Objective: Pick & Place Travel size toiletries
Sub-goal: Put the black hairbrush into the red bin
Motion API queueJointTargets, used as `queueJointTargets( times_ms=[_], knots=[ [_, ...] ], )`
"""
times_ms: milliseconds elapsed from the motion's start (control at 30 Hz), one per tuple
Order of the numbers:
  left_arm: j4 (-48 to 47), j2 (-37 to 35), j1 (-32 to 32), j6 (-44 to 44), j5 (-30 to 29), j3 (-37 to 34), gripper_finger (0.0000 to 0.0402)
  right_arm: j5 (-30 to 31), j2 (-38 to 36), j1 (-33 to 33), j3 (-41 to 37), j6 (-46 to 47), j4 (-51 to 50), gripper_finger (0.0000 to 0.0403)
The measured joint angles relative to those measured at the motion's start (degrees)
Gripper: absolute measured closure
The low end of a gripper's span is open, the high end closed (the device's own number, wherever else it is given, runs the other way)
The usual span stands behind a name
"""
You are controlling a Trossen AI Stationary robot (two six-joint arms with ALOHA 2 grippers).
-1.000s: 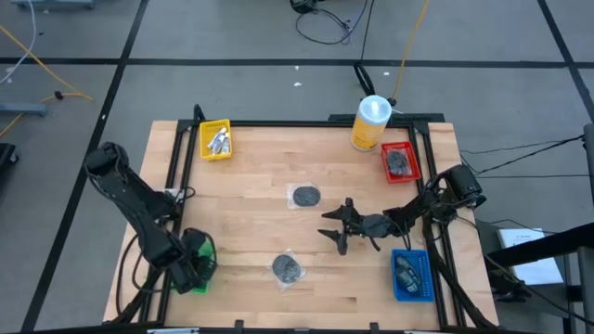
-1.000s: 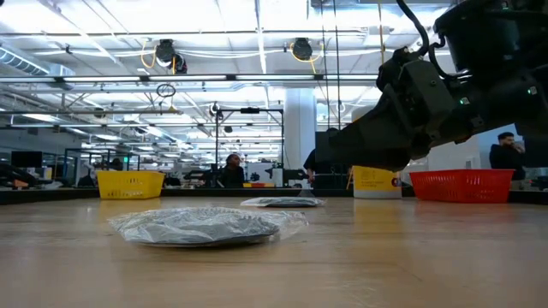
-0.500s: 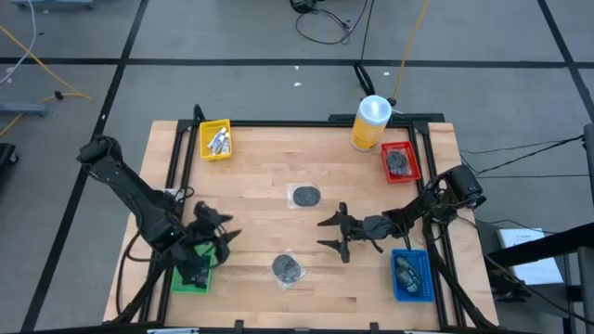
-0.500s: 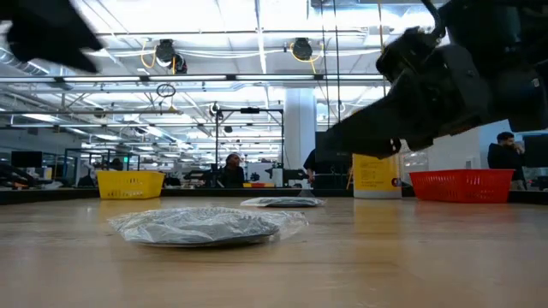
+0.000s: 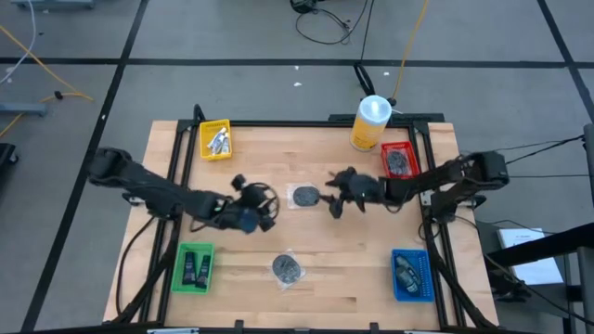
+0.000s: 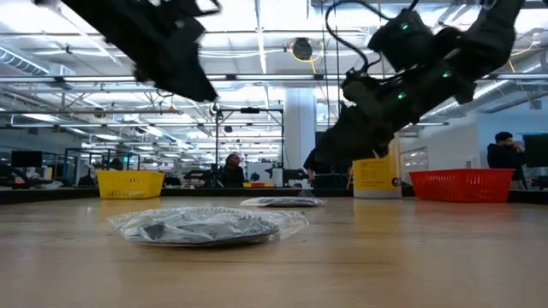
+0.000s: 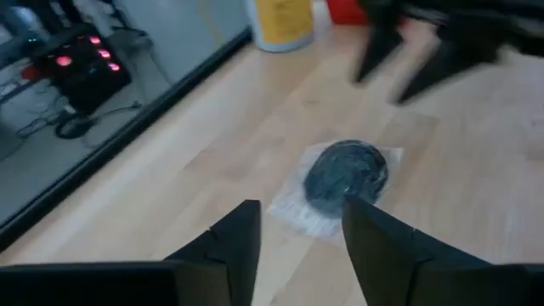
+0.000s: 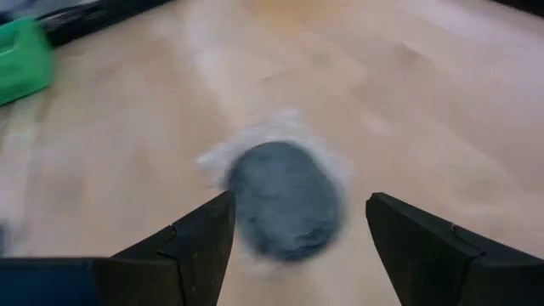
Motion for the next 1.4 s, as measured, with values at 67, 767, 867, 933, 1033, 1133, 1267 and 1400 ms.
queueJointTargets(
  times_ms=[67,767,867,933,1033,1133,1267,1400],
  knots=[
    [4.86,3.26,2.55,3.99,3.87,-0.02,0.0250,-1.19,0.33,-2.92,-0.23,0.32,-0.15,0.0147],
    [33.40,29.66,14.70,12.21,21.76,-0.01,0.0284,-13.14,22.09,-10.49,2.61,0.32,20.87,0.0227],
    [33.76,29.94,15.35,12.21,21.27,0.04,0.0284,-12.78,23.78,-10.47,3.64,-2.50,21.20,0.0277],
    [33.56,29.65,15.19,12.86,19.77,0.02,0.0284,-12.84,23.94,-10.47,3.73,-4.57,20.95,0.0315],
    [30.98,27.50,14.08,15.32,15.42,-0.09,0.0284,-12.80,23.85,-10.18,3.66,-8.56,20.43,0.0377],
    [25.99,22.76,12.60,17.27,9.61,0.03,0.0284,-10.34,21.56,-8.91,3.01,-10.78,19.37,0.0393],
    [16.11,15.50,10.75,16.64,2.06,0.02,0.0284,0.14,13.02,-6.23,2.72,-12.01,8.37,0.0400],
    [8.39,11.99,9.45,11.05,0.28,0.02,0.0284,13.56,-0.61,-2.58,4.39,-8.80,-13.05,0.0401]
  ],
)
